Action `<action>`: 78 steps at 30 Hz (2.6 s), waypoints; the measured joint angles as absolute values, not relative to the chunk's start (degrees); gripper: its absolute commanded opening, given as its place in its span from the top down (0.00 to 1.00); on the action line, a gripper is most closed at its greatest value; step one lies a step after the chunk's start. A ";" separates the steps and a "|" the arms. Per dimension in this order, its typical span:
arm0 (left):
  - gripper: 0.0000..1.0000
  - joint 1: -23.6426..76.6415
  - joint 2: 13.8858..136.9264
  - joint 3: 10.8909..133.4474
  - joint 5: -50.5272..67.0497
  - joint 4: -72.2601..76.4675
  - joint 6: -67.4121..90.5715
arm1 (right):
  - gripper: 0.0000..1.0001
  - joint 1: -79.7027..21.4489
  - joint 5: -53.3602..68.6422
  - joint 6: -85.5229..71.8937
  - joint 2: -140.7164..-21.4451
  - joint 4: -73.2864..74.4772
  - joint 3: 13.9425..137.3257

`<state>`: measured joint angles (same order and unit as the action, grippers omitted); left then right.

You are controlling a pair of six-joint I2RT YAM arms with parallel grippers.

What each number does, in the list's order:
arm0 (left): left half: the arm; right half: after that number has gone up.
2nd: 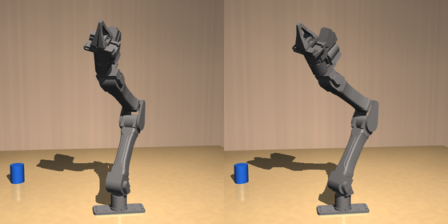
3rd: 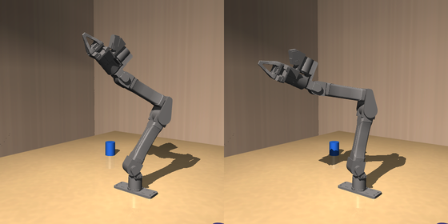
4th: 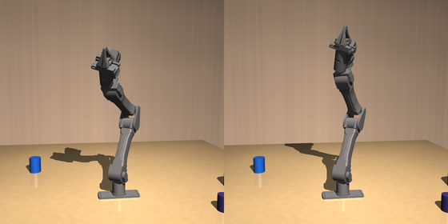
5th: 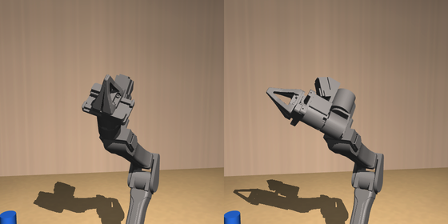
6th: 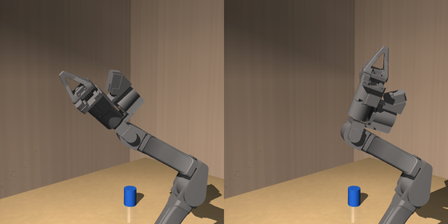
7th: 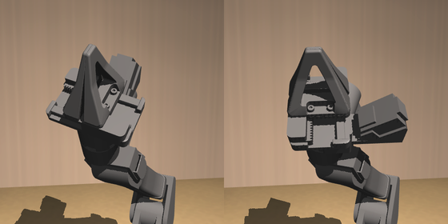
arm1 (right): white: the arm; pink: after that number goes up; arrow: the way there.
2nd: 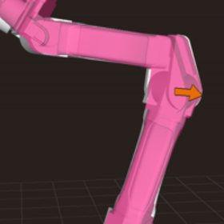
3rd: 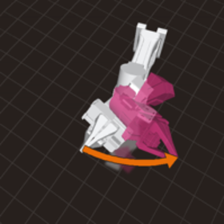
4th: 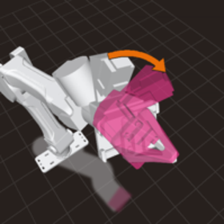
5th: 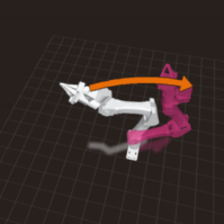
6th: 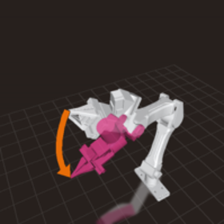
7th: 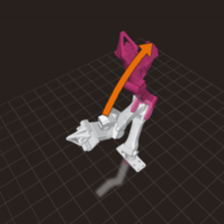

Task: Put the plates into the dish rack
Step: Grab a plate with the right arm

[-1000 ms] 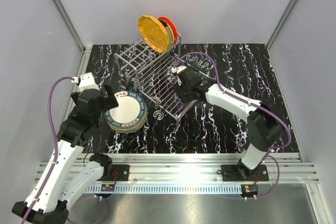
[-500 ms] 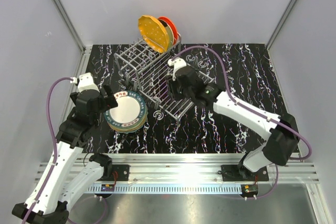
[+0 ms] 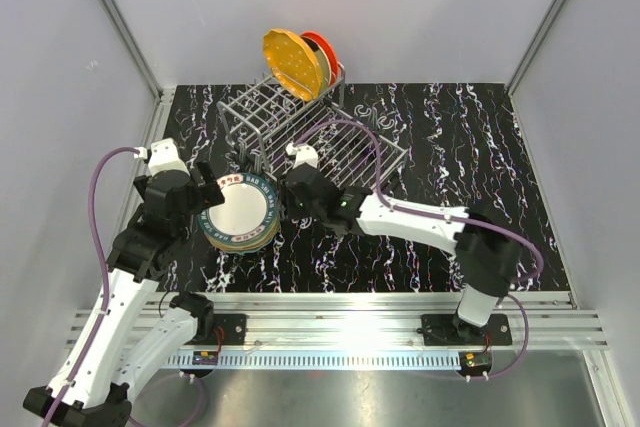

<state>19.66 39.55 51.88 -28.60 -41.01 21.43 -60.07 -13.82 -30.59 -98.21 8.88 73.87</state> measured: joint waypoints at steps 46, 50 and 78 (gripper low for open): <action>0.01 20.62 39.92 51.88 -26.96 -41.01 21.43 | 0.54 -60.05 -18.37 -48.86 -117.51 7.03 83.99; 0.01 20.62 39.90 51.88 -26.96 -41.01 21.43 | 0.66 -59.72 -18.44 -49.28 -117.60 7.75 83.96; 0.01 20.71 39.92 51.88 -26.96 -41.01 21.43 | 0.95 -59.42 -18.96 -50.74 -116.22 7.64 82.17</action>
<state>20.71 39.92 51.88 -26.96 -41.01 21.43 -59.42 -18.96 -50.74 -116.22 7.64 82.17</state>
